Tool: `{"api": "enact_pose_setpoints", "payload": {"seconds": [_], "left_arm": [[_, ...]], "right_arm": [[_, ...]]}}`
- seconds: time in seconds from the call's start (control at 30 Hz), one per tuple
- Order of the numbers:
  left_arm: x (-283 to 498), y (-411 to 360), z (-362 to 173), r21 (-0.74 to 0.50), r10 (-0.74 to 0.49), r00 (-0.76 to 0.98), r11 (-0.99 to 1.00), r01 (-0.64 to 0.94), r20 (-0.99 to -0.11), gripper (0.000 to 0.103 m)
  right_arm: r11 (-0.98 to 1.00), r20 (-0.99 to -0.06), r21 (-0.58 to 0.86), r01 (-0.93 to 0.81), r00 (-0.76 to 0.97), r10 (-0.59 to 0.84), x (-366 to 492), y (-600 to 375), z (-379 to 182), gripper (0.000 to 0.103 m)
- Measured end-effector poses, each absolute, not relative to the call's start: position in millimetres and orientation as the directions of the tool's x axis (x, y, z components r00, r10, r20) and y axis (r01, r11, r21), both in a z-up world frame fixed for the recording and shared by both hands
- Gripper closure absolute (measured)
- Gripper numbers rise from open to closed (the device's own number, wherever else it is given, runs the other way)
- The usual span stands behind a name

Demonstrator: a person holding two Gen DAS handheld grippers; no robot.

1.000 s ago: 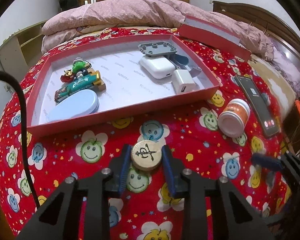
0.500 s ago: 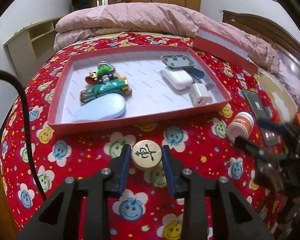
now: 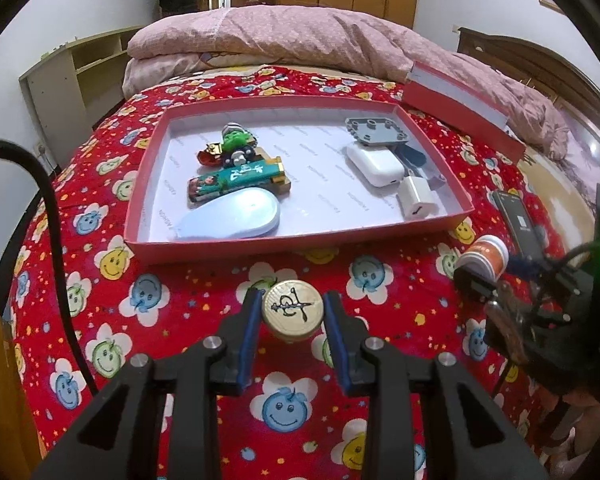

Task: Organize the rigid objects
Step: 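Grasp the round wooden disc with the left gripper while the right grasps the white pill jar, then carry the wooden disc and pill jar over the tray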

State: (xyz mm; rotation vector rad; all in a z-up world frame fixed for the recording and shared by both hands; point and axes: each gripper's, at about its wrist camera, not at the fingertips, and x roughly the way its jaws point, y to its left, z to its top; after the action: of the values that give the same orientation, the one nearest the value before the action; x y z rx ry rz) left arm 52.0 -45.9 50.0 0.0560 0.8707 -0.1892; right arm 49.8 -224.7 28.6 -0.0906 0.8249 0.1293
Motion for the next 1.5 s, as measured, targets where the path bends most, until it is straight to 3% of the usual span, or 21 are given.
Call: {"api": "enact_pose_setpoints", "payload": {"seconds": [0.53, 1.5], "left_arm": [[55, -26, 81, -0.031, -0.106, 0.659, 0.992, 0.125, -0.745, 0.07], [93, -23, 90, -0.059, -0.136, 0.674, 0.989, 0.135, -0.727, 0.07]], "right_arm": [[0.981, -0.732, 0.089, -0.173, 0.656, 0.182, 41, -223, 52, 0.054], [0.964, -0.719, 0.112, -0.241, 0.65, 0.245, 71, -196, 78, 0.054]]}}
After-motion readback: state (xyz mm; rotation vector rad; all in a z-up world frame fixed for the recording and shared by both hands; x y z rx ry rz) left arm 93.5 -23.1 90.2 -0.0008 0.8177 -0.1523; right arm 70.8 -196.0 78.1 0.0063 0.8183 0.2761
